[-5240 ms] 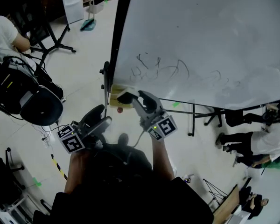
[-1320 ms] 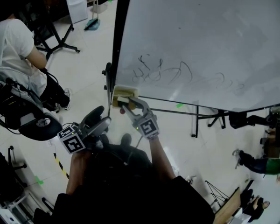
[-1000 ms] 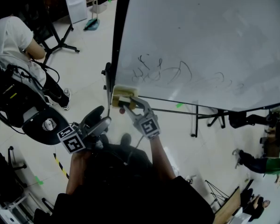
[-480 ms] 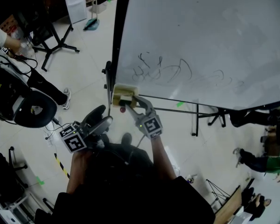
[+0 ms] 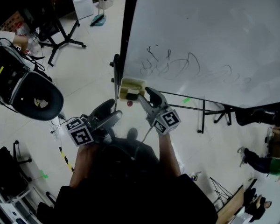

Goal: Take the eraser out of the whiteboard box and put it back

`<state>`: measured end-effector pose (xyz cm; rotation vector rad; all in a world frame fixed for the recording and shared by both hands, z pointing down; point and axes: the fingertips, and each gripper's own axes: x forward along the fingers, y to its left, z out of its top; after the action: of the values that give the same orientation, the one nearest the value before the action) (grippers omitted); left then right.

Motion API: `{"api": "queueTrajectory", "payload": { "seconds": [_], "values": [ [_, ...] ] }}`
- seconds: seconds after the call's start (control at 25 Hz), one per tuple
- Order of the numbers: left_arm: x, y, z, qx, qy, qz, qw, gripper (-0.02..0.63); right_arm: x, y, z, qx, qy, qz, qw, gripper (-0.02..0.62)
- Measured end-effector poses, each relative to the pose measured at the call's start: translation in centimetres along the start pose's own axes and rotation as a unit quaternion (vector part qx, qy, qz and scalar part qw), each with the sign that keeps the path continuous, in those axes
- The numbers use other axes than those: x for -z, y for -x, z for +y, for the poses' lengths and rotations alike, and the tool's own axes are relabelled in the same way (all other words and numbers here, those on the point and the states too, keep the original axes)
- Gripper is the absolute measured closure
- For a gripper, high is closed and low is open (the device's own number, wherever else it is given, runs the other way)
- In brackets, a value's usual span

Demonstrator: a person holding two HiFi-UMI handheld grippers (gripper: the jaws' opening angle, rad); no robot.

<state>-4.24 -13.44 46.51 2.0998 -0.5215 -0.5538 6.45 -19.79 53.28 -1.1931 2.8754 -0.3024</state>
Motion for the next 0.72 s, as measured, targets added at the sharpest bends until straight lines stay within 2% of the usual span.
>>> {"api": "queueTrajectory", "payload": {
  "seconds": [0.16,0.36,0.72],
  "values": [
    [0.4,-0.1,-0.3,0.004,0.001,0.006,1.0,0.239,-2.5,1.4,-0.4,0.001,-0.055,-0.051,0.997,0.41],
    [0.5,-0.2,-0.5,0.01,0.005,0.01,0.9999,0.239,-5.2,2.8,-0.7,0.0,-0.113,-0.111,0.987,0.437],
    [0.9,0.1,-0.5,0.026,0.015,0.016,0.9994,0.239,-7.7,4.5,0.6,-0.005,-0.14,-0.151,0.979,0.457]
  ]
}}
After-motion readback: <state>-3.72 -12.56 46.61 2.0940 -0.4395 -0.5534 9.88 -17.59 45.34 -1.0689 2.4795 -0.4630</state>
